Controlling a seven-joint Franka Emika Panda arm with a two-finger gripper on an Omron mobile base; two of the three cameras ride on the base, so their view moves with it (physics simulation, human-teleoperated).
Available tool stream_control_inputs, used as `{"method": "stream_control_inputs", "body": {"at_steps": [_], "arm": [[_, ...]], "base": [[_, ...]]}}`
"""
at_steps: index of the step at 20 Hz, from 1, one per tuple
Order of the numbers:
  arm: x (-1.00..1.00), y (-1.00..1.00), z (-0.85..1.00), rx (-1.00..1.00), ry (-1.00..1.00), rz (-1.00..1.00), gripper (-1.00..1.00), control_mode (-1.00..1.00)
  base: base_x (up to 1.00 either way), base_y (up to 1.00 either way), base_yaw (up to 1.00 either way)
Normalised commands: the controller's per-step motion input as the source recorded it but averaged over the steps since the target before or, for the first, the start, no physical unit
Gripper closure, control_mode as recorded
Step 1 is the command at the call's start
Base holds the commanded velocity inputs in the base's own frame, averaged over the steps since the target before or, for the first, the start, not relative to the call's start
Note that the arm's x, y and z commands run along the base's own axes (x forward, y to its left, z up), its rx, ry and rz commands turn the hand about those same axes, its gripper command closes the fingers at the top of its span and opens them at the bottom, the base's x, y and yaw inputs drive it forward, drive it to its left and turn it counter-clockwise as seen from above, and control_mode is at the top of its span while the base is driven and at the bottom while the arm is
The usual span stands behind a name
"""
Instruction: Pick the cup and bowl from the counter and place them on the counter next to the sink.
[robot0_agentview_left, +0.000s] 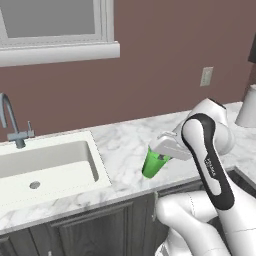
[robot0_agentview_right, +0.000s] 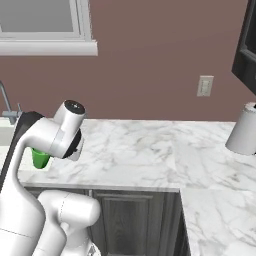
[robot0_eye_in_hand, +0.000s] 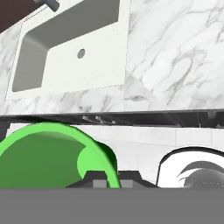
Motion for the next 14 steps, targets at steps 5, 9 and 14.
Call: {"method": "stream_control_inputs", "body": {"at_steps": [5,9,14], "arm": [[0.0,0.0,0.0,0.0,0.0,0.0,1.0,1.0],[0.0,0.0,0.0,0.0,0.0,0.0,1.0,1.0],[0.0,0.0,0.0,0.0,0.0,0.0,1.0,1.0]], "base": [[0.34,0.0,0.04],[0.0,0.0,0.0],[0.0,0.0,0.0]]}}
